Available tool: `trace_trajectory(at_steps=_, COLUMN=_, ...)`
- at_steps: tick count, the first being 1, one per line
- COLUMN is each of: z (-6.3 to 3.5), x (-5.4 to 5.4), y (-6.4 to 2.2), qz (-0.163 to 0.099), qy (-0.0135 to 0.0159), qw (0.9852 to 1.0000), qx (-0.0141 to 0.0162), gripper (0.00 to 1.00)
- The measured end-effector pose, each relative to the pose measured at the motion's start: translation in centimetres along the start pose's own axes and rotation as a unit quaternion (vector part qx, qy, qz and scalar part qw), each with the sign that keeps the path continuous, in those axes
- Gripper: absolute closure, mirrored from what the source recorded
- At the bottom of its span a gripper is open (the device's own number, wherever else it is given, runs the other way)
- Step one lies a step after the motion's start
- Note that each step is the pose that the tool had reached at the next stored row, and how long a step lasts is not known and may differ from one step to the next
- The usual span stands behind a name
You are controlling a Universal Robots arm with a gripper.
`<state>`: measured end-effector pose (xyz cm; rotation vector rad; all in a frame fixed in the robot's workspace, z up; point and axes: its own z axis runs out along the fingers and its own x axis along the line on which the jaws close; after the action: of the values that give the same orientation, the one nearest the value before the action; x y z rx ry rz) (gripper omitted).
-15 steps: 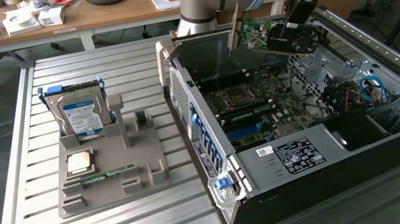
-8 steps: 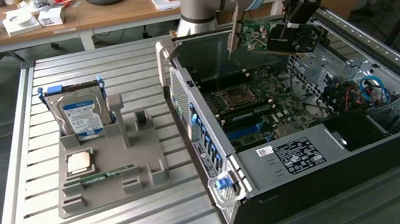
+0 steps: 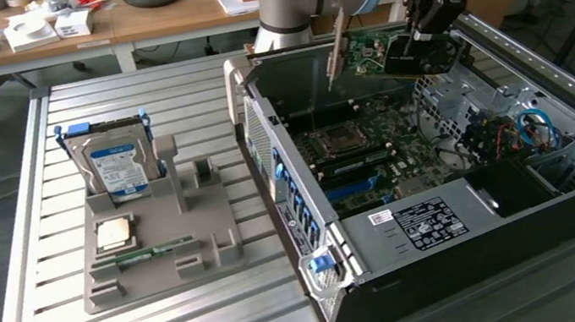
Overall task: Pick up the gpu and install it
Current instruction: 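Insert the gpu into the slot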
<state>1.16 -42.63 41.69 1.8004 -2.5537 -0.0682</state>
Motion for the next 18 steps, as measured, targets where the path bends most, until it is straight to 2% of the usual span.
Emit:
trace_trajectory(at_steps=5, z=0.0, x=-0.01, y=0.0, qz=-0.031, qy=0.0014, qw=0.9995, qx=-0.0004, gripper=0.73)
trace_trajectory(at_steps=9, z=0.0, x=-0.03, y=0.01, qz=-0.057, qy=0.0026, qw=0.9984, qx=-0.0007, gripper=0.73)
trace_trajectory(at_steps=14, z=0.0, x=-0.04, y=0.01, qz=-0.088, qy=0.004, qw=0.9961, qx=-0.001, gripper=0.73)
trace_trajectory(at_steps=18, z=0.0, x=-0.04, y=0.02, qz=-0.114, qy=0.0053, qw=0.9934, qx=-0.0013, gripper=0.73)
